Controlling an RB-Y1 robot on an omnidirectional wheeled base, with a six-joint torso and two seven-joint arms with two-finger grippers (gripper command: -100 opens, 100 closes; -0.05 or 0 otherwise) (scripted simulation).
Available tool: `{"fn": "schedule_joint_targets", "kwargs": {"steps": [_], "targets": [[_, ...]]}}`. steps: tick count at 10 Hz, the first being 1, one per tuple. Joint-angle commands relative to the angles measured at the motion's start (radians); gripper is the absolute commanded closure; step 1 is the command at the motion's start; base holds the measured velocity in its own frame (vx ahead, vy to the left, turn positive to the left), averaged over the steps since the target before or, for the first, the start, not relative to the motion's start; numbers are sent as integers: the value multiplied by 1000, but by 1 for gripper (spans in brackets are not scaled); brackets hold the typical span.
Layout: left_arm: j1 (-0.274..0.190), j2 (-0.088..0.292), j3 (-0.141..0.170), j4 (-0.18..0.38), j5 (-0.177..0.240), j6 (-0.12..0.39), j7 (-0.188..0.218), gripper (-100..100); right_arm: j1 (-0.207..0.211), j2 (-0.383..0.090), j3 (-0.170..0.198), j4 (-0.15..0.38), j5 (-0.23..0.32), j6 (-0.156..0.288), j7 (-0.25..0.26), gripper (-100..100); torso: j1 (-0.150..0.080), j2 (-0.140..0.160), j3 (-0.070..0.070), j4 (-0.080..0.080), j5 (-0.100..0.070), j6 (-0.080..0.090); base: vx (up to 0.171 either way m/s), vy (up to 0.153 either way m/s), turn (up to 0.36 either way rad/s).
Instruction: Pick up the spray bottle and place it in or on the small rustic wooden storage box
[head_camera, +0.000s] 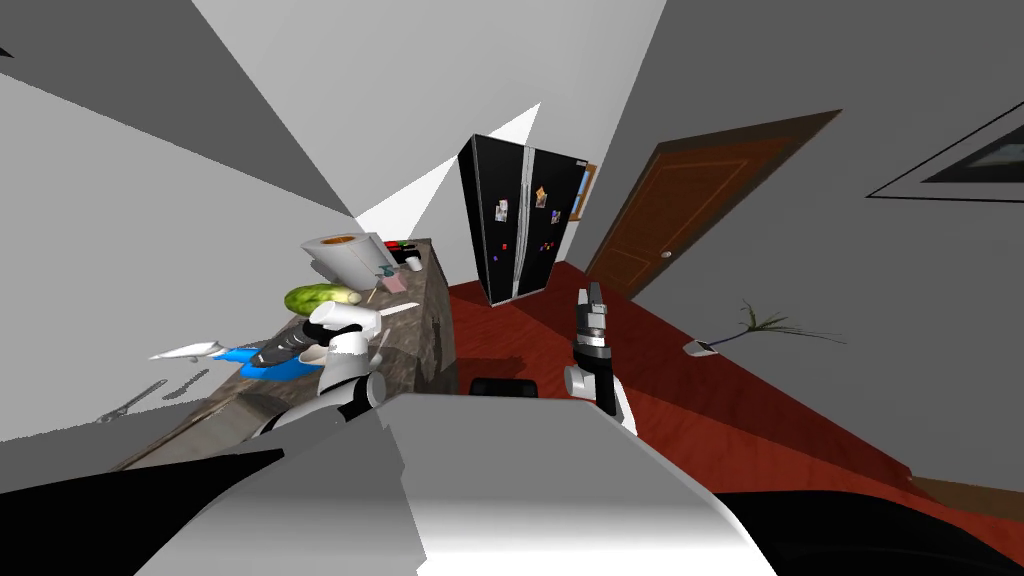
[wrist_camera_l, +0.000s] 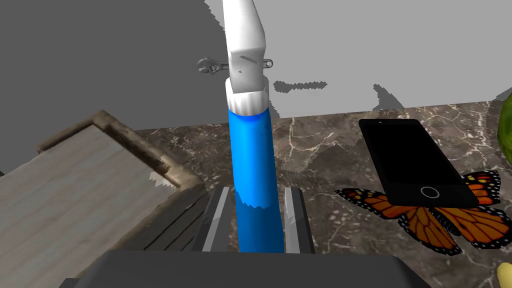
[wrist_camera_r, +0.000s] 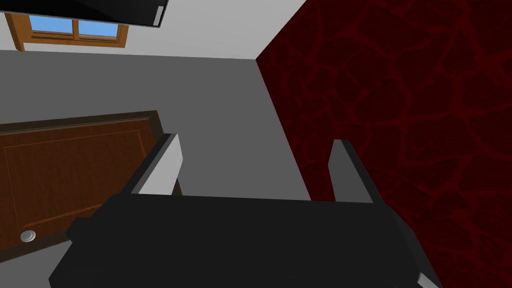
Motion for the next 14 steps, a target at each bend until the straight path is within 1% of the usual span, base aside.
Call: {"fn": "schedule_joint_targets", "kwargs": {"steps": [1, 2, 4, 5, 7, 8, 9, 11, 14], "targets": [[11, 17, 5, -24, -2, 23, -34, 100, 0, 0, 0, 0, 0, 0, 0, 0, 0, 0, 0, 0, 0, 0, -109, -90, -166], [16, 23, 7, -33, -2, 30, -45, 100, 0, 0, 0, 0, 0, 0, 0, 0, -1, 1, 0, 0, 0, 1, -91, -94, -155], [31, 46, 13, -61, -6, 53, -81, 100, 0, 0, 0, 0, 0, 0, 0, 0, -2, -1, 0, 0, -1, 1, -101, -100, -156], [34, 52, 15, -66, -7, 56, -88, 100, 0, 0, 0, 0, 0, 0, 0, 0, -3, 0, 0, 0, -1, 2, -92, -83, -82], [44, 75, 19, -83, -9, 60, -111, 100, 0, 0, 0, 0, 0, 0, 0, 0, -1, 0, 0, 0, -1, 0, -78, -66, -39], [48, 93, 19, -91, -11, 53, -123, 100, 0, 0, 0, 0, 0, 0, 0, 0, -1, 0, 0, 0, -1, 0, -104, -72, 8], [37, 108, 13, -90, -11, 32, -130, 100, 0, 0, 0, 0, 0, 0, 0, 0, -1, 2, 1, 0, -1, -1, -112, -60, 177], [7, 123, -1, -77, -5, -8, -127, 100, 0, 0, 0, 0, 0, 0, 0, 0, 0, 4, 2, 1, 0, -4, -72, -48, 251], [-43, 139, -22, -52, 4, -62, -118, 100, 0, 0, 0, 0, 0, 0, 0, 0, 5, 0, 0, 0, 2, -4, -26, -8, 234]]}}
